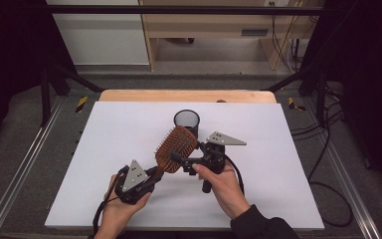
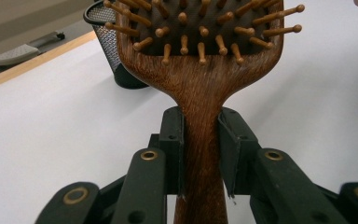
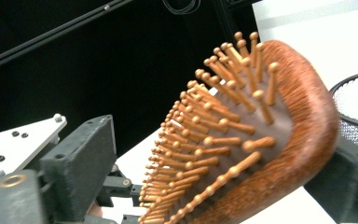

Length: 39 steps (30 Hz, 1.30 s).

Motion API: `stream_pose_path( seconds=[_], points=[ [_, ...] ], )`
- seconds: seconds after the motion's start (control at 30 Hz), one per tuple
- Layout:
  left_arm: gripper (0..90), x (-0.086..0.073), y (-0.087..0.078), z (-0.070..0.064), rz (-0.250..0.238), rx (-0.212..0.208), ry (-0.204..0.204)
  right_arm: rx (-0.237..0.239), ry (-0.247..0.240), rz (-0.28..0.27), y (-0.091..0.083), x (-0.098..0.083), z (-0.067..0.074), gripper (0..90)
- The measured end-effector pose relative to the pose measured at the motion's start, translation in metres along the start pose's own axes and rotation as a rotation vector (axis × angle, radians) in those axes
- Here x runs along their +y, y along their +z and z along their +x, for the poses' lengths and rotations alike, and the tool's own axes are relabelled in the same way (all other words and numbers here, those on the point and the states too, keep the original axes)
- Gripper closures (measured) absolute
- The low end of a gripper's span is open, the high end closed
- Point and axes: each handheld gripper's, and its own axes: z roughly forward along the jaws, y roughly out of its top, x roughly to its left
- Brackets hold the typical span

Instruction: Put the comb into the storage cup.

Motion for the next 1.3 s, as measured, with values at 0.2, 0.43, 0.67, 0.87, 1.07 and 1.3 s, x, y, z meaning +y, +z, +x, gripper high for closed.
stream_pose_path(
  seconds=[0.2,0.43,0.67,0.87,1.07,1.3],
  points=[
    [72.9,0.000,-0.001,0.000,-0.019,0.006,-0.003,0.013,0.001,-0.007,0.001,0.006,0.002,13.0],
    [72.9,-0.001,-0.001,0.000,-0.029,0.006,-0.005,0.029,0.025,-0.021,0.002,0.011,-0.001,16.4],
    [72.9,-0.002,0.002,0.000,-0.030,0.002,-0.011,0.022,0.044,-0.023,0.002,0.011,-0.002,20.1],
    [72.9,-0.003,0.003,0.001,-0.032,0.005,-0.014,0.021,0.052,-0.030,0.003,0.011,-0.001,23.7],
    [73.0,-0.004,0.003,0.002,-0.036,-0.003,-0.028,0.021,0.059,-0.036,0.004,0.012,0.001,27.5],
    [73.0,-0.004,0.002,0.001,-0.044,-0.003,-0.027,0.019,0.044,-0.037,0.006,0.012,0.004,31.0]
  ],
)
